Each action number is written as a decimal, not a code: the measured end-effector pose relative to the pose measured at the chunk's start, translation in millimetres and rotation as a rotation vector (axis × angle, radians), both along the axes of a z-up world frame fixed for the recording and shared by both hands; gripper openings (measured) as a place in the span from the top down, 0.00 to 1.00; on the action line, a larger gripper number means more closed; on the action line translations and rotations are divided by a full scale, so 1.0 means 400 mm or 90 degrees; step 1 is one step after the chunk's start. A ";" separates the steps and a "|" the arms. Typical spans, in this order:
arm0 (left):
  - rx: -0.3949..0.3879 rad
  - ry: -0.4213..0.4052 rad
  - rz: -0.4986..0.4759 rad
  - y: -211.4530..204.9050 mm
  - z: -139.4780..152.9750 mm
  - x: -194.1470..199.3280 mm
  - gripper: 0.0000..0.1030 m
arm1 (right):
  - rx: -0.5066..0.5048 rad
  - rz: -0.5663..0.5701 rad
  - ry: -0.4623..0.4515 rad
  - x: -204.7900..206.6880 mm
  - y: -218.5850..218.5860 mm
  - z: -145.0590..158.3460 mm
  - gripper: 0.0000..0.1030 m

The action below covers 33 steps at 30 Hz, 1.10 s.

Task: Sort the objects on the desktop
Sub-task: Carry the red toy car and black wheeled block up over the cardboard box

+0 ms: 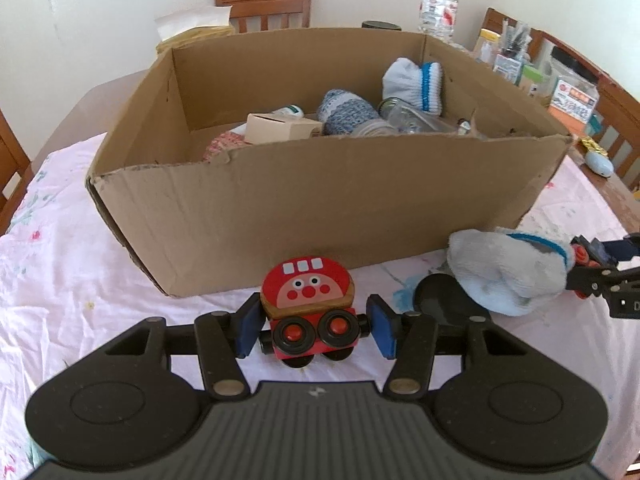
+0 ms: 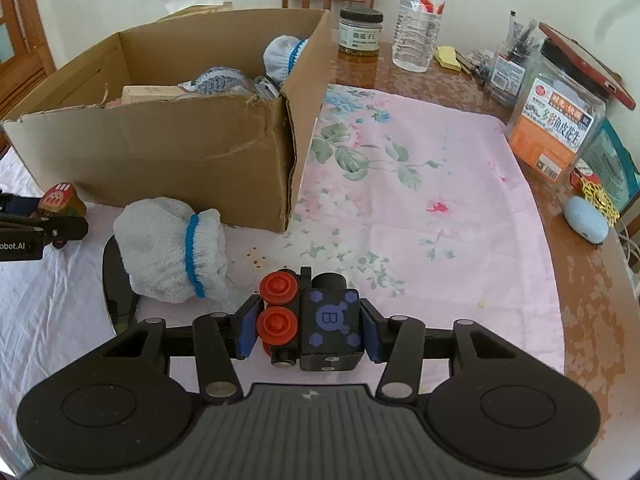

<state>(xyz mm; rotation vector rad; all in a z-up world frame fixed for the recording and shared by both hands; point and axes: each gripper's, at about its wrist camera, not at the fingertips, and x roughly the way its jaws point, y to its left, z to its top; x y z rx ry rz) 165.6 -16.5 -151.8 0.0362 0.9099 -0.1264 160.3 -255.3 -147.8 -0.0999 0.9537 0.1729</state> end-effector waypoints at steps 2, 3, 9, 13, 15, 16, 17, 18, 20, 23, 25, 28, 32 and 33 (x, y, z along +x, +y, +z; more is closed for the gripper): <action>0.000 -0.001 -0.007 0.000 0.008 -0.005 0.47 | -0.002 0.009 -0.001 -0.002 -0.004 0.010 0.46; 0.003 -0.002 -0.012 0.000 0.013 -0.008 0.47 | -0.002 0.013 -0.002 -0.003 -0.007 0.016 0.46; 0.005 -0.011 -0.036 -0.002 0.051 -0.023 0.47 | -0.009 0.046 -0.006 -0.010 -0.011 0.051 0.46; 0.010 -0.016 -0.055 -0.009 0.078 -0.035 0.47 | -0.007 0.069 -0.010 -0.013 -0.010 0.080 0.46; 0.013 -0.019 -0.066 -0.013 0.092 -0.040 0.47 | -0.006 0.082 -0.013 -0.014 -0.009 0.095 0.46; 0.013 -0.019 -0.071 -0.014 0.099 -0.042 0.47 | -0.007 0.087 -0.017 -0.015 -0.008 0.105 0.46; 0.014 -0.020 -0.077 -0.016 0.107 -0.044 0.47 | -0.010 0.095 -0.020 -0.016 -0.006 0.115 0.46; 0.013 -0.021 -0.082 -0.018 0.114 -0.048 0.47 | -0.011 0.104 -0.023 -0.016 -0.005 0.126 0.46; 0.017 -0.024 -0.093 -0.020 0.128 -0.053 0.47 | -0.014 0.120 -0.027 -0.016 0.001 0.146 0.46; 0.020 -0.031 -0.103 -0.024 0.151 -0.060 0.47 | -0.022 0.146 -0.036 -0.021 0.009 0.175 0.46; 0.016 -0.031 -0.111 -0.027 0.166 -0.063 0.47 | -0.026 0.164 -0.040 -0.025 0.016 0.191 0.46; 0.017 -0.034 -0.124 -0.033 0.185 -0.065 0.47 | -0.026 0.184 -0.042 -0.029 0.023 0.212 0.46; 0.011 -0.038 -0.136 -0.038 0.206 -0.061 0.47 | -0.028 0.208 -0.050 -0.025 0.031 0.236 0.46; 0.012 -0.039 -0.139 -0.039 0.208 -0.061 0.47 | -0.029 0.211 -0.052 -0.023 0.034 0.241 0.46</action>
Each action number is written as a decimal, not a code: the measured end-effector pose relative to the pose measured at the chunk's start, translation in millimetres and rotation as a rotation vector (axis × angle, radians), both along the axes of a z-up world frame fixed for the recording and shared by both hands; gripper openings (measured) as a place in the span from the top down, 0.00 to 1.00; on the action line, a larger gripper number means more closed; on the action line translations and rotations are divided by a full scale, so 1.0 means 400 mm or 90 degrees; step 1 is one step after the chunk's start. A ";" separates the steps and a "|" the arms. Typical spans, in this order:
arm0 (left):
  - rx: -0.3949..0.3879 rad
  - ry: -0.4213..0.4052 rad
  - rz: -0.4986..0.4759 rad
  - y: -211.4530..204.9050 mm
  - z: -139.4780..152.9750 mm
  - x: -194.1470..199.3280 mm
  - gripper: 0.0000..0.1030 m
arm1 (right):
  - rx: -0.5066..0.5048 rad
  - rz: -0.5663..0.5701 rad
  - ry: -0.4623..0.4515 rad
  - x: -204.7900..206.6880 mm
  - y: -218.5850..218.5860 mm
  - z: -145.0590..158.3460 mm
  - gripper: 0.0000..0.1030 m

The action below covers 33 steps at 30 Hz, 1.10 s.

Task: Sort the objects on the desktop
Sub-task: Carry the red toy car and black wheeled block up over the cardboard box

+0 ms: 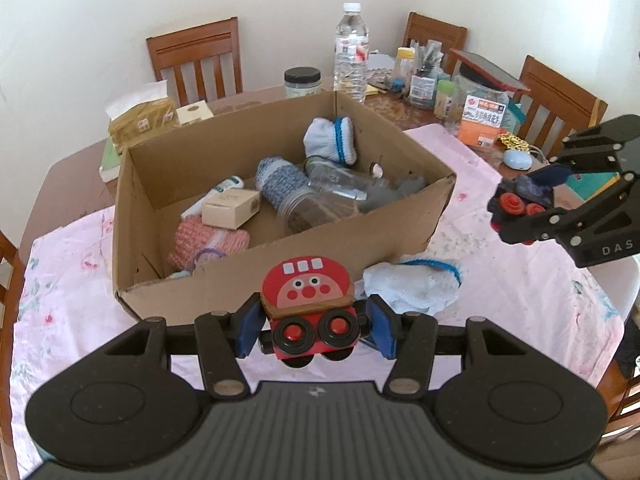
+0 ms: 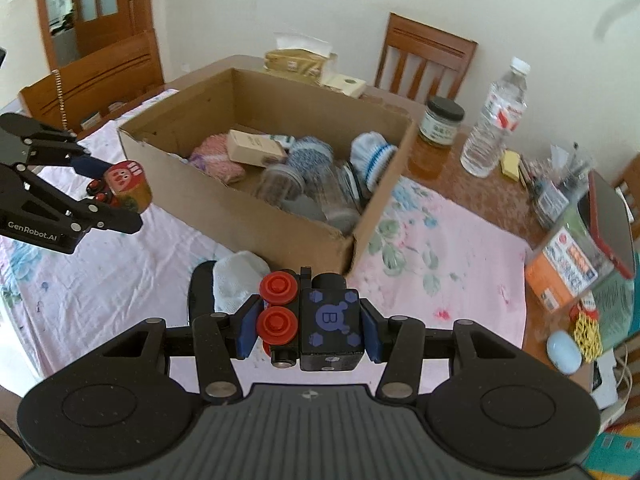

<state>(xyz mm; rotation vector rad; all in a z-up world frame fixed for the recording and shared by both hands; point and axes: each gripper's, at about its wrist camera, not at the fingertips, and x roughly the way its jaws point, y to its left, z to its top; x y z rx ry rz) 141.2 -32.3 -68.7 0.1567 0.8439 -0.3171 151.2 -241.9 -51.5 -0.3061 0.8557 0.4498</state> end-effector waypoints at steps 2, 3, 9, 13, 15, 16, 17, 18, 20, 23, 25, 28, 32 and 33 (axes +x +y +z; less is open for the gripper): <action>0.002 -0.003 -0.003 -0.002 0.008 0.002 0.47 | 0.002 0.009 0.000 0.004 0.005 0.010 0.46; 0.001 -0.005 -0.004 -0.002 0.013 0.003 0.47 | 0.003 0.012 -0.001 0.006 0.007 0.014 0.46; 0.005 -0.015 -0.003 0.004 0.045 0.026 0.47 | 0.005 0.035 -0.015 0.022 0.024 0.050 0.46; 0.010 -0.029 0.000 0.013 0.068 0.046 0.47 | -0.001 0.055 -0.029 0.040 0.045 0.073 0.46; 0.012 -0.031 0.004 0.019 0.076 0.055 0.47 | -0.002 0.066 -0.036 0.047 0.055 0.083 0.46; 0.014 -0.032 0.006 0.022 0.079 0.061 0.47 | -0.003 0.071 -0.040 0.053 0.061 0.089 0.46; 0.014 -0.034 0.009 0.025 0.082 0.066 0.47 | -0.004 0.075 -0.043 0.057 0.066 0.093 0.46; 0.014 -0.034 0.011 0.028 0.085 0.071 0.47 | -0.005 0.080 -0.047 0.061 0.071 0.098 0.46; 0.016 -0.038 0.015 0.035 0.090 0.079 0.47 | -0.004 0.087 -0.052 0.069 0.081 0.107 0.46; 0.025 -0.043 0.020 0.045 0.094 0.095 0.47 | -0.003 0.098 -0.058 0.079 0.094 0.117 0.46; 0.030 -0.044 0.023 0.050 0.095 0.108 0.47 | -0.001 0.103 -0.061 0.088 0.104 0.122 0.46; 0.037 -0.045 0.027 0.058 0.095 0.127 0.47 | 0.006 0.111 -0.061 0.105 0.124 0.127 0.46; 0.049 -0.046 0.029 0.065 0.095 0.152 0.47 | 0.012 0.122 -0.060 0.127 0.157 0.125 0.46; 0.053 -0.044 0.031 0.066 0.094 0.157 0.47 | 0.015 0.127 -0.058 0.132 0.165 0.124 0.46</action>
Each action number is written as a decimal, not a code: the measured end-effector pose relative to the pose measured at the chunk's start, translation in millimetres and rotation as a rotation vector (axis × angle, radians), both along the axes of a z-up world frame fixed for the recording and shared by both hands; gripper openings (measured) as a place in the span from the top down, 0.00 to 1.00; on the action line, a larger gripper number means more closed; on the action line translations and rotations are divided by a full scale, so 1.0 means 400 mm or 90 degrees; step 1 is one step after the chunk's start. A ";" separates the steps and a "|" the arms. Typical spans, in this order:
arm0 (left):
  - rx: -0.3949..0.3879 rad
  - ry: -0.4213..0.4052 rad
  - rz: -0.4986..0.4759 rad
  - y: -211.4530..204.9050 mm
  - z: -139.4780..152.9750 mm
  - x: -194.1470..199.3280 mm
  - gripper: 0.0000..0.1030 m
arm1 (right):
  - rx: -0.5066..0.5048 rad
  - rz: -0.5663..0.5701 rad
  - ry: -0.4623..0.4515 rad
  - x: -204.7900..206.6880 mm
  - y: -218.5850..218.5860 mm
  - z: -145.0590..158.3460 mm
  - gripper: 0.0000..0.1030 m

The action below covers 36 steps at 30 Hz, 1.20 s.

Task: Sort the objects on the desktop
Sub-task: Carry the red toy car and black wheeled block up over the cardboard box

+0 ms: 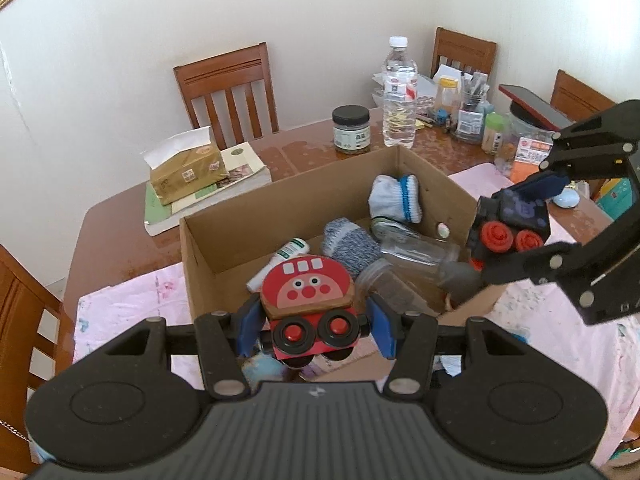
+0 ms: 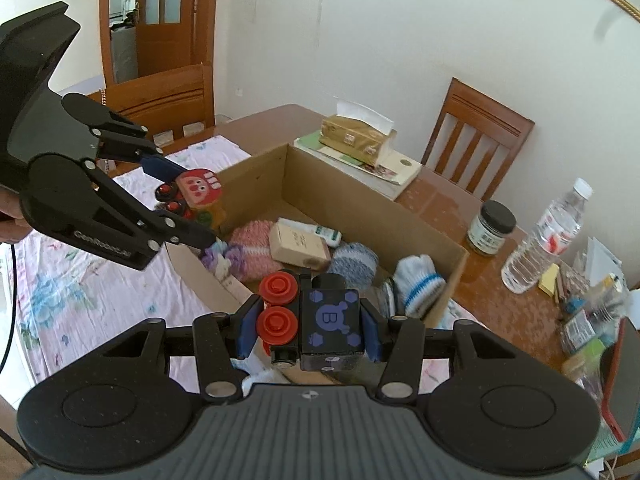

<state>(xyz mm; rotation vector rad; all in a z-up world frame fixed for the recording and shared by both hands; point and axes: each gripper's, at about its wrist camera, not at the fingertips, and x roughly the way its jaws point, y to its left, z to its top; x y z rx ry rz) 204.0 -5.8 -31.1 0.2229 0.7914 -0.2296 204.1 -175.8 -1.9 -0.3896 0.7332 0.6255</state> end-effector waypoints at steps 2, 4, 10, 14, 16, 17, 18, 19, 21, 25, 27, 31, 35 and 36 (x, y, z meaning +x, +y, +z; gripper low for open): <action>0.010 0.005 0.000 0.003 -0.001 0.012 0.47 | 0.002 0.005 0.003 0.012 0.013 -0.003 0.46; 0.024 0.004 0.001 0.003 -0.002 0.022 0.47 | -0.001 0.011 0.006 0.021 0.027 -0.009 0.46; 0.037 0.010 0.005 0.015 -0.010 0.051 0.47 | 0.009 0.008 0.027 0.059 0.051 -0.028 0.46; 0.037 0.019 0.012 0.025 -0.022 0.070 0.47 | 0.013 0.009 0.038 0.071 0.068 -0.039 0.46; 0.037 0.023 0.013 0.029 -0.029 0.078 0.47 | 0.016 0.010 0.046 0.078 0.076 -0.047 0.46; 0.036 0.026 0.014 0.030 -0.031 0.081 0.47 | 0.018 0.010 0.050 0.080 0.080 -0.050 0.46; 0.037 0.027 0.015 0.031 -0.034 0.084 0.47 | 0.020 0.010 0.055 0.083 0.084 -0.054 0.46; 0.038 0.027 0.015 0.031 -0.036 0.086 0.46 | 0.022 0.010 0.059 0.084 0.088 -0.057 0.46; 0.037 0.028 0.018 0.036 -0.039 0.092 0.46 | 0.022 0.010 0.064 0.087 0.096 -0.062 0.46; 0.036 0.032 0.027 0.046 -0.042 0.107 0.46 | 0.023 0.018 0.070 0.095 0.109 -0.065 0.46; 0.035 0.033 0.030 0.050 -0.044 0.111 0.46 | 0.024 0.018 0.073 0.101 0.114 -0.064 0.46; 0.036 0.035 0.031 0.051 -0.050 0.120 0.46 | 0.023 0.022 0.074 0.104 0.127 -0.062 0.46; 0.035 0.040 0.032 0.051 -0.058 0.132 0.46 | 0.016 0.025 0.076 0.111 0.141 -0.070 0.46; 0.036 0.041 0.031 0.050 -0.061 0.134 0.46 | 0.013 0.023 0.078 0.114 0.145 -0.073 0.46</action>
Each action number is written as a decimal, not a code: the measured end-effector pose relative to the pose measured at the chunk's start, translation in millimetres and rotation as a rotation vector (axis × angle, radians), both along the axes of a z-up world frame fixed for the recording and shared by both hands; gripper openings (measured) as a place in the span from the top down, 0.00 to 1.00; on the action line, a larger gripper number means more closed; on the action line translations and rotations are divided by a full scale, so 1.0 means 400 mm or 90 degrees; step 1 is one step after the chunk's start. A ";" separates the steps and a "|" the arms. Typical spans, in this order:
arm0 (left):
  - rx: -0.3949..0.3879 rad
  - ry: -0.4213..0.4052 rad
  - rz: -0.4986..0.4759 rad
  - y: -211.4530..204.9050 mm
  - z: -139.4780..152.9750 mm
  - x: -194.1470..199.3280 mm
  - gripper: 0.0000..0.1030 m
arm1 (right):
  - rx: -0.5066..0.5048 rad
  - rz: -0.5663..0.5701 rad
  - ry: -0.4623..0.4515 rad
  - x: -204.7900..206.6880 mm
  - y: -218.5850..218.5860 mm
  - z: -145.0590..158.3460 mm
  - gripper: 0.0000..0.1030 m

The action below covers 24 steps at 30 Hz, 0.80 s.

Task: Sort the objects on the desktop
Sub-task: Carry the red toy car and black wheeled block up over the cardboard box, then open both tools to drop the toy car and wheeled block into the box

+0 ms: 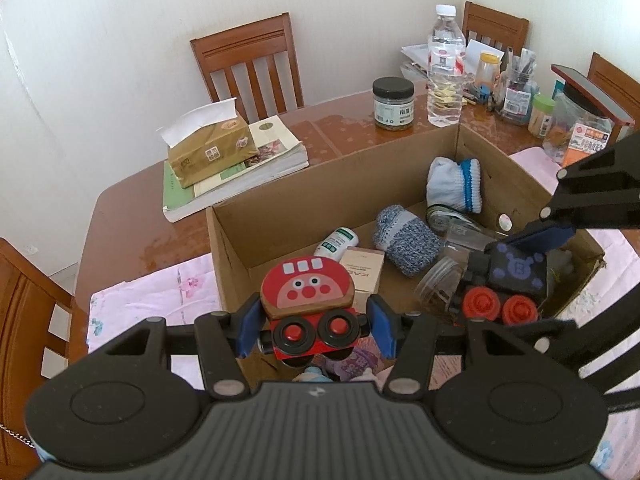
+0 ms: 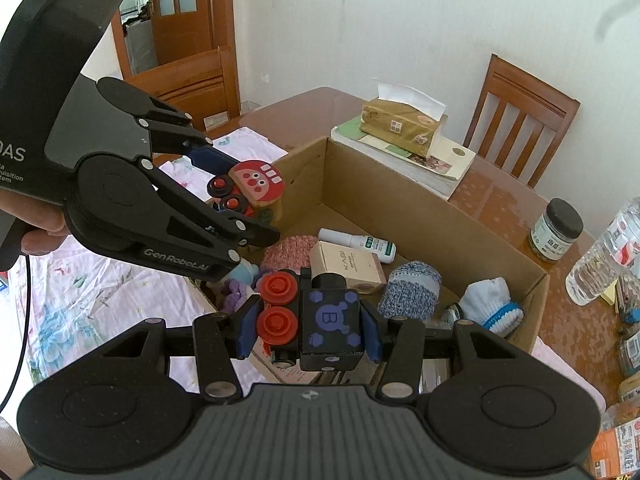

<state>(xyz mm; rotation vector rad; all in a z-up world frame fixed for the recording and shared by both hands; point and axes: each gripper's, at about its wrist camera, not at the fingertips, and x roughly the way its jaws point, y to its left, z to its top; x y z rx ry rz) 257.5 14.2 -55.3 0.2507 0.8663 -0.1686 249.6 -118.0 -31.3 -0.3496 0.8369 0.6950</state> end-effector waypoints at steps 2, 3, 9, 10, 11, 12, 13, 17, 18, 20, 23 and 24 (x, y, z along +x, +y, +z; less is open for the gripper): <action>0.001 0.002 0.001 0.000 -0.003 0.005 0.46 | -0.003 -0.003 0.004 0.001 0.005 -0.006 0.46; 0.000 0.003 0.001 0.001 -0.004 0.007 0.46 | -0.003 -0.003 0.007 0.002 0.007 -0.009 0.46; 0.004 0.007 0.003 0.005 -0.013 0.016 0.46 | -0.006 0.006 0.010 -0.006 0.021 -0.011 0.45; 0.004 0.008 0.004 0.004 -0.014 0.018 0.46 | -0.008 0.008 0.008 -0.009 0.023 -0.009 0.42; 0.005 0.008 0.004 0.005 -0.015 0.018 0.46 | -0.011 0.011 0.007 -0.013 0.025 -0.007 0.41; 0.004 0.008 0.004 0.005 -0.016 0.018 0.46 | -0.011 0.011 0.004 -0.019 0.025 -0.003 0.41; 0.005 0.008 0.004 0.006 -0.016 0.019 0.46 | -0.010 0.010 0.002 -0.024 0.024 -0.001 0.39; 0.012 0.002 0.005 0.007 -0.018 0.020 0.44 | 0.001 -0.002 0.002 -0.043 0.001 0.009 0.33; 0.015 0.000 0.002 0.007 -0.018 0.020 0.43 | 0.004 -0.004 0.001 -0.049 -0.006 0.012 0.32; 0.015 -0.003 -0.001 0.008 -0.018 0.021 0.42 | 0.005 -0.010 -0.001 -0.063 -0.020 0.015 0.30; 0.023 -0.008 0.000 0.007 -0.018 0.019 0.22 | 0.003 -0.023 -0.008 -0.083 -0.043 0.016 0.28; 0.023 -0.007 -0.002 0.007 -0.018 0.018 0.20 | 0.005 -0.029 -0.009 -0.087 -0.050 0.017 0.28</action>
